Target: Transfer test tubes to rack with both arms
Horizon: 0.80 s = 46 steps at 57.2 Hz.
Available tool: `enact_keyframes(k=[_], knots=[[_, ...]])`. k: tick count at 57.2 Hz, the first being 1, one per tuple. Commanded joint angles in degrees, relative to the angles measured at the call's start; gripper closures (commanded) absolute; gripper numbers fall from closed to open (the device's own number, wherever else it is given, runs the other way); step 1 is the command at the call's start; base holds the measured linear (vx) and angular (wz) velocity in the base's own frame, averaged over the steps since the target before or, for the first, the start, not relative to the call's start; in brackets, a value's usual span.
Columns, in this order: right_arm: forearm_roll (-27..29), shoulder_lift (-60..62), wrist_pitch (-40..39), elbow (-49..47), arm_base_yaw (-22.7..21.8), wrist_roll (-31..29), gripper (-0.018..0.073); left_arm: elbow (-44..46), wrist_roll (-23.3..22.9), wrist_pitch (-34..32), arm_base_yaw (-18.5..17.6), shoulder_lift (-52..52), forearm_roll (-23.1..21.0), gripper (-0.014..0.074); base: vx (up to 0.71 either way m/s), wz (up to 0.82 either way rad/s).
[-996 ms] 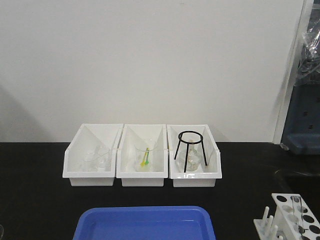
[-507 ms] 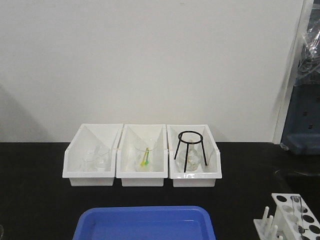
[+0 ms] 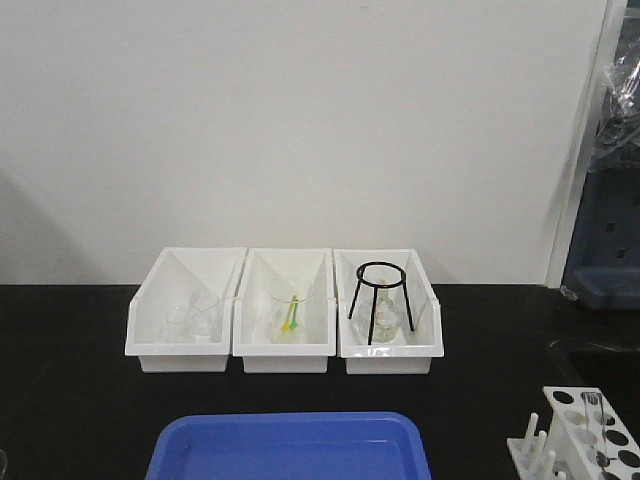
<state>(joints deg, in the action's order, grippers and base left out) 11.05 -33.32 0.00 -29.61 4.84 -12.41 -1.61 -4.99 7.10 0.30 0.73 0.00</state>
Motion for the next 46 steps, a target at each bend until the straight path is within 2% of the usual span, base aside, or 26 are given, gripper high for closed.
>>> enact_keyframes(k=[1,8,14,26,33,39,46], knots=[[-0.43,0.08,-4.29,-2.01,-0.29,-0.41,0.0177,1.48,0.07,-4.46,0.13,0.74,-0.35,0.0602,0.00,0.00],[-1.44,0.25,-3.31,-2.01,-0.29,-0.35,0.0177,1.48,0.07,-4.46,0.13,0.74,-0.35,0.0602,0.00,0.00],[-4.63,0.97,-1.24,-1.85,-0.29,2.41,0.0195,1.48,0.07,-4.46,0.13,0.74,-0.35,0.0602,0.00,0.00],[-17.67,6.81,6.19,0.63,-0.29,10.84,0.0349,1.48,0.07,-4.46,0.13,0.74,-0.35,0.0602,0.00,0.00],[-17.81,13.17,4.21,7.78,-0.29,13.37,0.0468,1.48,0.07,-4.46,0.13,0.74,-0.35,0.0602,0.00,0.00],[-17.81,18.77,2.46,16.03,-0.61,13.10,0.0566,1.48,0.07,-4.46,0.13,0.74,-0.35,0.0602,0.00,0.00],[-16.95,25.43,1.37,24.48,-3.60,13.10,0.0573,1.48,0.07,-4.46,0.13,0.74,-0.35,0.0602,0.00,0.00]])
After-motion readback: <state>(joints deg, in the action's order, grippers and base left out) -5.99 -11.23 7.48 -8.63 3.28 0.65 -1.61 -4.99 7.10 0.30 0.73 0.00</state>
